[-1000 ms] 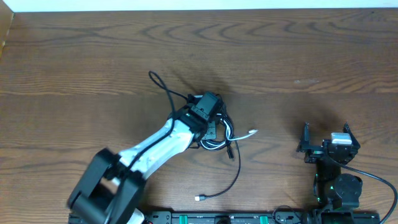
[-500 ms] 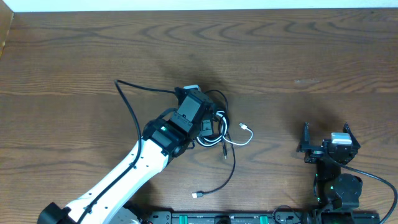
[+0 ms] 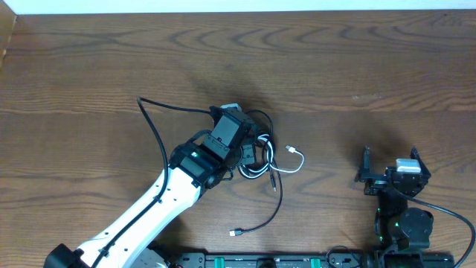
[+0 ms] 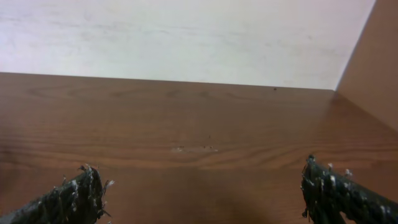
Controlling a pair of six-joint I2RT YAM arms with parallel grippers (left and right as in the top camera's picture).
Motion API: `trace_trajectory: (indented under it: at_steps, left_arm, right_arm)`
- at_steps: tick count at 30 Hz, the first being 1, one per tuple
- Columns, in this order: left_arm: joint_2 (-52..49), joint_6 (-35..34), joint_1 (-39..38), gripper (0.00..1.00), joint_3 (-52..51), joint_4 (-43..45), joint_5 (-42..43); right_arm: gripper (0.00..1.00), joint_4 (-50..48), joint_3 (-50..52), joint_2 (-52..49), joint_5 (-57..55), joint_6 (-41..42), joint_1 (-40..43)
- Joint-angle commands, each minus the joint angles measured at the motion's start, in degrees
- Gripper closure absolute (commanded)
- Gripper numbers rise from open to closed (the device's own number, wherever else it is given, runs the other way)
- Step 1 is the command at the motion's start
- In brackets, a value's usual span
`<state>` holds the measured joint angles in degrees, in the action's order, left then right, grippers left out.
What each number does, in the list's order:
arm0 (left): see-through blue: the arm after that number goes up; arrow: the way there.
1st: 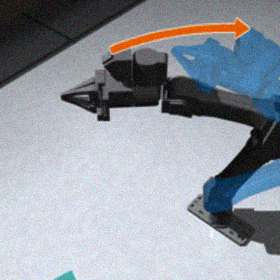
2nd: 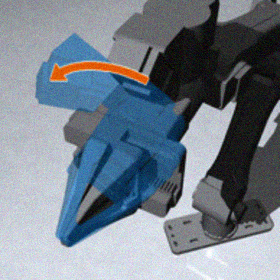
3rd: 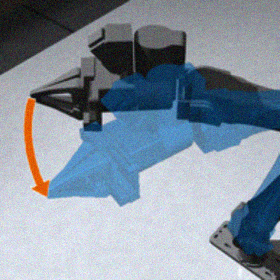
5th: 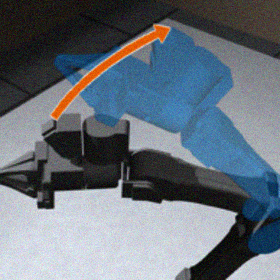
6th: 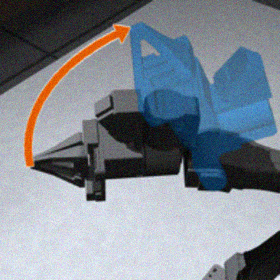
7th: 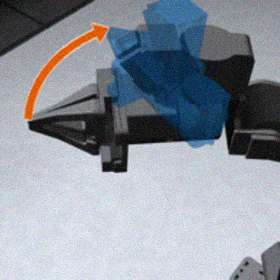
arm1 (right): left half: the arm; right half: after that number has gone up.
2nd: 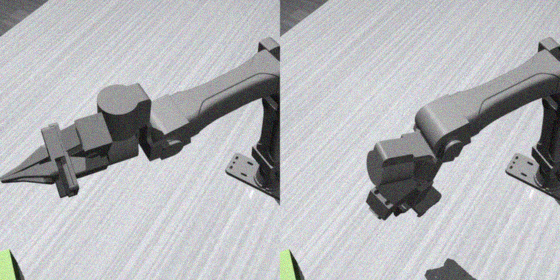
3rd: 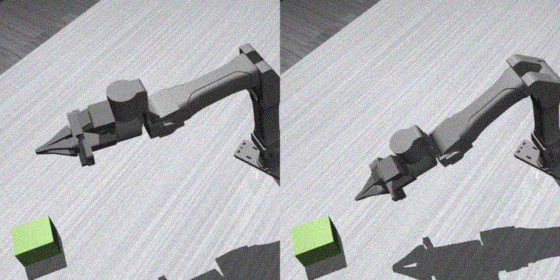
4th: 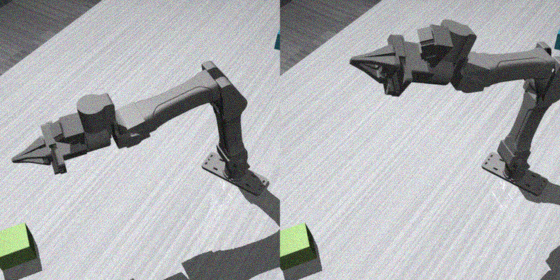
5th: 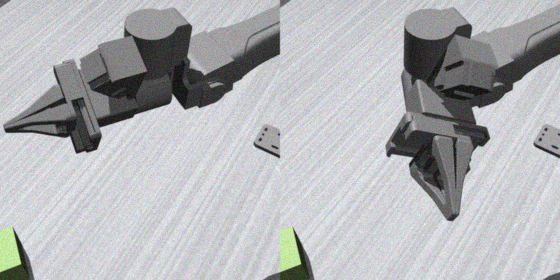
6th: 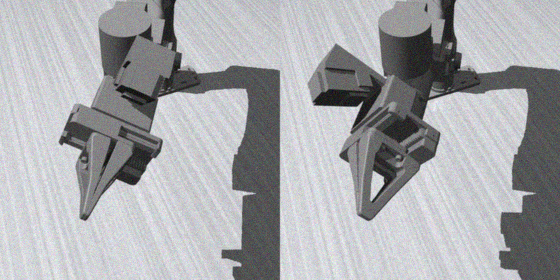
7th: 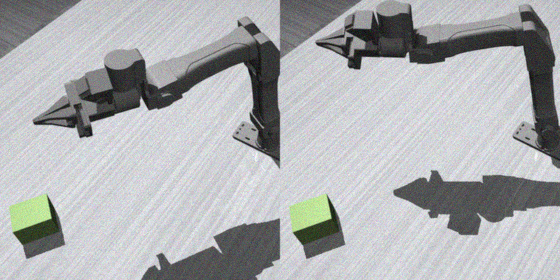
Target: Untangle cables
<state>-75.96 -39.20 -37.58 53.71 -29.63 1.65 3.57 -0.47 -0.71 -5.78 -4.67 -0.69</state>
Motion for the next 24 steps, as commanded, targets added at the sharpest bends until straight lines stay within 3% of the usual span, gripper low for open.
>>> trace_trajectory:
  at_steps: [1, 14, 18, 22, 24]
  left_arm:
    - [0.63, -0.57, -0.02, 0.92, -0.20, 0.09, 0.94]
    - [0.63, -0.52, 0.00, 0.92, -0.20, 0.31, 3.08]
    - [0.42, -0.55, 0.00, 0.92, -0.20, 1.46, 5.42]
    - [0.15, -0.55, 0.00, 0.92, -0.20, 2.95, 5.42]
    - [-0.02, -0.52, 0.00, 0.92, -0.20, 3.93, 5.42]
  right_arm:
    - [0.01, 0.09, 0.17, 0.33, 0.15, -0.55, -0.48]
    - [0.01, -0.24, 0.15, 0.33, -2.78, -0.74, -0.48]
    - [0.01, -0.44, 0.15, 0.33, 3.50, 2.29, -0.48]
    - [0.01, -0.46, 0.17, 0.33, 21.33, 16.72, -0.48]
    - [0.01, -1.05, 0.17, 0.33, 33.48, 34.84, -0.52]
